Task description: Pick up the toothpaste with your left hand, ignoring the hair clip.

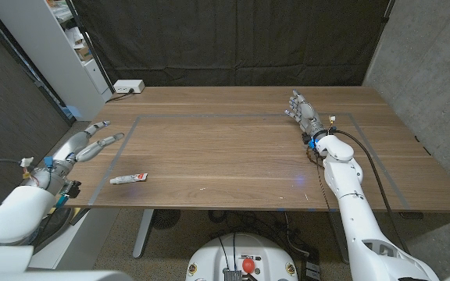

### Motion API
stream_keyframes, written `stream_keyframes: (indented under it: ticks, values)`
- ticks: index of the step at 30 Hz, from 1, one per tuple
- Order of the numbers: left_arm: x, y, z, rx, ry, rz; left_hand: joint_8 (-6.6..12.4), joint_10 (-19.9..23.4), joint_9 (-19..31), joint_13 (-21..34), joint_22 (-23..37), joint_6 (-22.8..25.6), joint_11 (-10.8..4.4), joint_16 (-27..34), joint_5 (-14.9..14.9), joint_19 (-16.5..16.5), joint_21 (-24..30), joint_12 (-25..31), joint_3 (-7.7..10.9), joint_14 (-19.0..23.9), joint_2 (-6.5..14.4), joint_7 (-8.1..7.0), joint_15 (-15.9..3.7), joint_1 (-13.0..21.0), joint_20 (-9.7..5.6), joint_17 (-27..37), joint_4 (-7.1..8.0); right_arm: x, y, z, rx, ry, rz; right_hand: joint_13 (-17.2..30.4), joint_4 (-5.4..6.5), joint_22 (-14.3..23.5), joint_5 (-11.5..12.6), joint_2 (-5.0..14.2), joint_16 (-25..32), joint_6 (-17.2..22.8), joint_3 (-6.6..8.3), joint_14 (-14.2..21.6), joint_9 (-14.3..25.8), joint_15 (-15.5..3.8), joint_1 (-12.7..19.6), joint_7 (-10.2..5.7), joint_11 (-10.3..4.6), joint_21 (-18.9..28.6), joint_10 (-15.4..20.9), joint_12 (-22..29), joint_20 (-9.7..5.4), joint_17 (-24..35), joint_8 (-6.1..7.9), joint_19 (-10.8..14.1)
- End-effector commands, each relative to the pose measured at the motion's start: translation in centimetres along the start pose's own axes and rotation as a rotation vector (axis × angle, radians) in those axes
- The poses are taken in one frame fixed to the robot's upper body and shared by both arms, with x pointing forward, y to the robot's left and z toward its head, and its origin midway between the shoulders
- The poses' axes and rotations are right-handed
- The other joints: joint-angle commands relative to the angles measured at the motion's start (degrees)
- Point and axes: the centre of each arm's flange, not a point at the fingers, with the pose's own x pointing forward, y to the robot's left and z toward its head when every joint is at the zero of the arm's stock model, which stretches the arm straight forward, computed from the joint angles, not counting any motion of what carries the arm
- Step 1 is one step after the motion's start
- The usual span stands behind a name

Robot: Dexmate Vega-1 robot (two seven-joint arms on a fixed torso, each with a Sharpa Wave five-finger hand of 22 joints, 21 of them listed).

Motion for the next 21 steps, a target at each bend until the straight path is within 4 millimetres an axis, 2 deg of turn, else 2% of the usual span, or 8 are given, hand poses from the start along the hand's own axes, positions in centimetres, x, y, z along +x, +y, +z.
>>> stream_keyframes:
  ticks: [1, 6, 21]
  values:
    - [-0.6, 0.34, 0.61, 0.083, 0.025, -0.001, 0.26, 0.59, 0.1, 0.11, 0.28, 0.74, -0.23, 0.14, 0.34, -0.98, -0.08, 0.43, 0.22, 0.35, 0.01, 0.01, 0.07, 1.25, 0.64, 0.15, -0.54, 0.29, 0.12, 0.41, -0.006, -0.01, 0.001, 0.18, 0.02, 0.11, 0.38, 0.59, 0.4, 0.26, -0.16, 0.12, 0.08, 0.22, 0.2, -0.05, 0.01, -0.19, 0.32, 0.07, 0.03, 0.15, 0.14, 0.55]
    - [-0.86, 0.28, 0.57, 0.121, 0.037, -0.014, 0.26, 1.06, 0.12, 0.13, 0.27, 0.84, -0.13, 0.17, 0.56, -0.68, -0.04, 0.54, 0.39, 0.53, -0.07, -0.23, -0.02, 2.11, 1.1, 0.15, -0.82, 0.45, 0.12, 0.66, -0.009, -0.015, 0.002, 0.18, 0.01, 0.11, 0.39, 0.6, 0.39, 0.26, -0.2, 0.14, 0.08, 0.21, 0.18, 0.15, 0.02, -0.31, 0.4, 0.09, 0.08, 0.16, 0.14, 0.61]
    - [-1.22, 0.49, 1.27, 0.2, 0.051, -0.021, -0.15, 0.67, 0.18, 0.21, 0.24, -0.08, -1.72, 0.05, 1.65, 0.41, 0.06, 0.12, 0.86, 0.7, -0.78, -1.13, -0.17, 5.6, 2.77, 0.14, -1.55, 0.76, 0.34, 0.56, -0.007, -0.014, 0.006, 0.19, -0.04, 0.12, 0.42, 0.62, 0.37, 0.36, -0.28, 0.17, 0.08, 0.19, 0.17, 0.16, 0.05, -0.68, 0.41, 0.08, 0.15, 0.16, 0.17, 0.7]
